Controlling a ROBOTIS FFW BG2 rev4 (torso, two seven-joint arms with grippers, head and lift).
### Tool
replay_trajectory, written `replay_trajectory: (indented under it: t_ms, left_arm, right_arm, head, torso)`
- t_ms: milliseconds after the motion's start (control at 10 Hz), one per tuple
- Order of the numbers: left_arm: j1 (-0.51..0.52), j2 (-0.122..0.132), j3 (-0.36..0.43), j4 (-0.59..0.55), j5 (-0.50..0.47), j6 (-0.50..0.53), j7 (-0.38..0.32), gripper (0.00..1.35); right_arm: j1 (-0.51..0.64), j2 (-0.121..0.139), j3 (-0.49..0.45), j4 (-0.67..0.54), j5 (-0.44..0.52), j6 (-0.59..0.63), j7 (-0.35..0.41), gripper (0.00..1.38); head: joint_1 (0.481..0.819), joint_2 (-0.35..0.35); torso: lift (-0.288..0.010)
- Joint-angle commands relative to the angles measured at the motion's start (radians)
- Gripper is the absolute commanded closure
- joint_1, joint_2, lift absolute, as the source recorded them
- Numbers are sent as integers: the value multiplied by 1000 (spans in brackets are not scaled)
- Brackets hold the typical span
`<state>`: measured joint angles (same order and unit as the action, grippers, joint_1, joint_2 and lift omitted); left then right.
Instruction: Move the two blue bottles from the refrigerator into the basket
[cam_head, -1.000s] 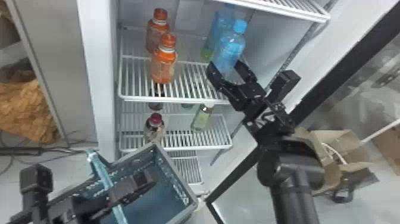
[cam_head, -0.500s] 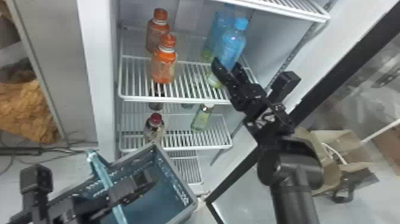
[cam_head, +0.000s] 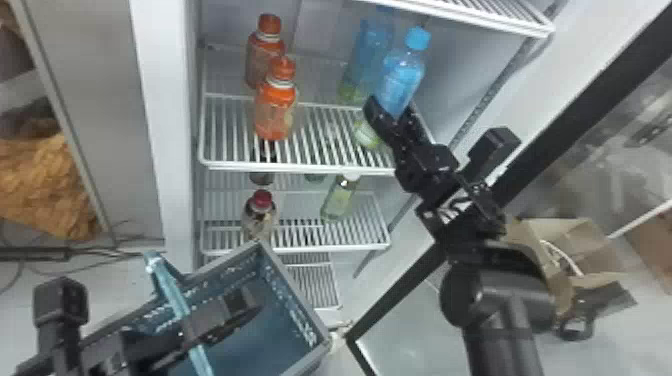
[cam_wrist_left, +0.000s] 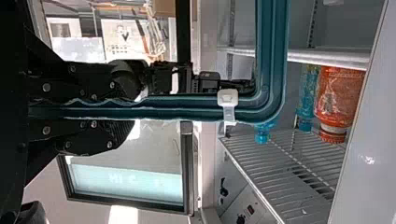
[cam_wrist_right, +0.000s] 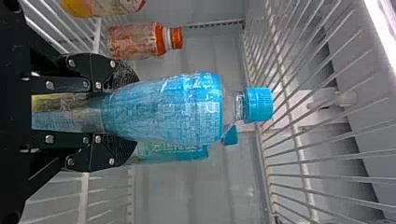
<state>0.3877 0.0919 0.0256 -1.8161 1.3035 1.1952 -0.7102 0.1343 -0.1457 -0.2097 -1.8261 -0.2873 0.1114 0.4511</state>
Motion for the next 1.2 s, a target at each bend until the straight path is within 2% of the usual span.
replay_trajectory:
  t_ms: [0,400,600,1100]
  left_arm:
    - [0,2,0,-1,1,0,0,1202]
    - [0,3,-2,1,1,0,0,1202]
    - [0,3,-4,1,-1,0,1,1202]
    - [-2,2,-6,1,3,-5,0,1202]
  right_arm:
    - [45,0,-4,-50,-24,-1,6,1274]
    - [180,2,4,-232,-74,107,38,1274]
    - [246,14,14,-291,-104,154,57,1274]
    - [349,31,62,-362,-157,237,98,1274]
  head:
    - [695,-350]
    - [695,-350]
    - [695,-350]
    - [695,-310]
  torso:
    - [-10]
    - [-10]
    - [-10]
    - [-10]
